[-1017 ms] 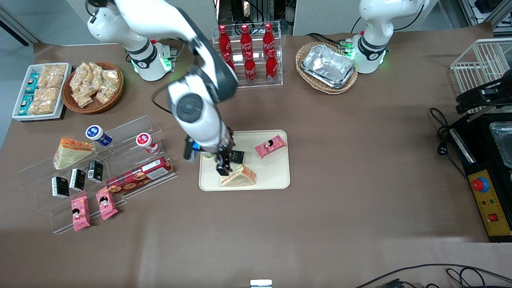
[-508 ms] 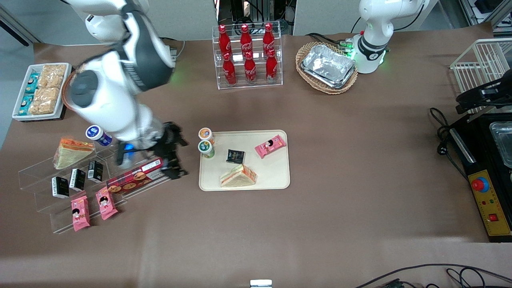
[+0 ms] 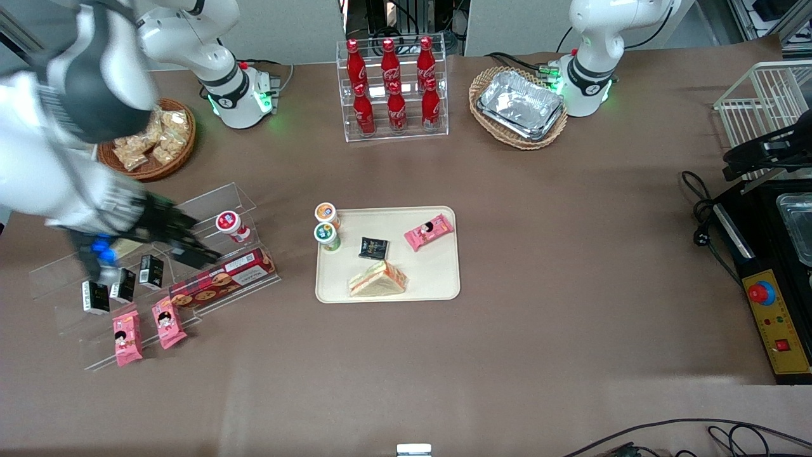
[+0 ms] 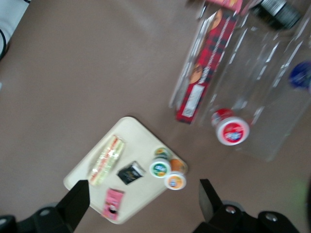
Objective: Place sandwich on tray
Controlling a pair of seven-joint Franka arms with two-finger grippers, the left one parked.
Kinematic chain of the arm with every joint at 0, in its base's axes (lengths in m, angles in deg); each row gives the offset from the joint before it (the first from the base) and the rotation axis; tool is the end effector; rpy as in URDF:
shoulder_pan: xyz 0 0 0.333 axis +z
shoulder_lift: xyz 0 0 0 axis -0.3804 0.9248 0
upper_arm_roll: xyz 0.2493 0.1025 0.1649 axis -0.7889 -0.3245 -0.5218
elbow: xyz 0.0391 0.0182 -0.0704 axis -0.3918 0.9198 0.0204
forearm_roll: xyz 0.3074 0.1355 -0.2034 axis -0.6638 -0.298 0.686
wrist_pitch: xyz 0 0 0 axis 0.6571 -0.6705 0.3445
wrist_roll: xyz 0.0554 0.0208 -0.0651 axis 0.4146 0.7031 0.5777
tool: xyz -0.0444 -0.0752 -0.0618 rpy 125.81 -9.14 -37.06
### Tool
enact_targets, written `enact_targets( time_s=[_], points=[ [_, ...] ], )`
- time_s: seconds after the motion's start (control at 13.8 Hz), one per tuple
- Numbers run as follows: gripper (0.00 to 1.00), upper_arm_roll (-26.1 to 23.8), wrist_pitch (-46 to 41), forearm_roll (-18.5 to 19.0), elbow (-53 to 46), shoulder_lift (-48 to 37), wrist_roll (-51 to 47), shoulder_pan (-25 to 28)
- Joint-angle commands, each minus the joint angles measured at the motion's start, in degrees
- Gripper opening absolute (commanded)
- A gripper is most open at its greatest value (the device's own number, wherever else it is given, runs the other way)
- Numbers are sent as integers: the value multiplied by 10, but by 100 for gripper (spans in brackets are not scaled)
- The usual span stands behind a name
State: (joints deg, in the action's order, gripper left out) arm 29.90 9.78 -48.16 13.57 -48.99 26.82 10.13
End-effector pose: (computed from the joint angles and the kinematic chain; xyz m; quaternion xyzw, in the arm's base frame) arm 0.5981 0.0945 0.5619 -0.9102 0.3963 0.0690 0.0983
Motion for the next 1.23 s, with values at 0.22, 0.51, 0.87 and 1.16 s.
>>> enact_targets(
  time_s=[0.22,0.51,0.87,1.16],
  points=[
    [100,-35,-52,97,15,-86,233,-98],
    [100,-96,-72,173,16,-98,295,-159],
    [100,-196,-80,215,39,-132,298,-239],
    [100,-206,-63,212,33,-134,299,-248]
  ],
)
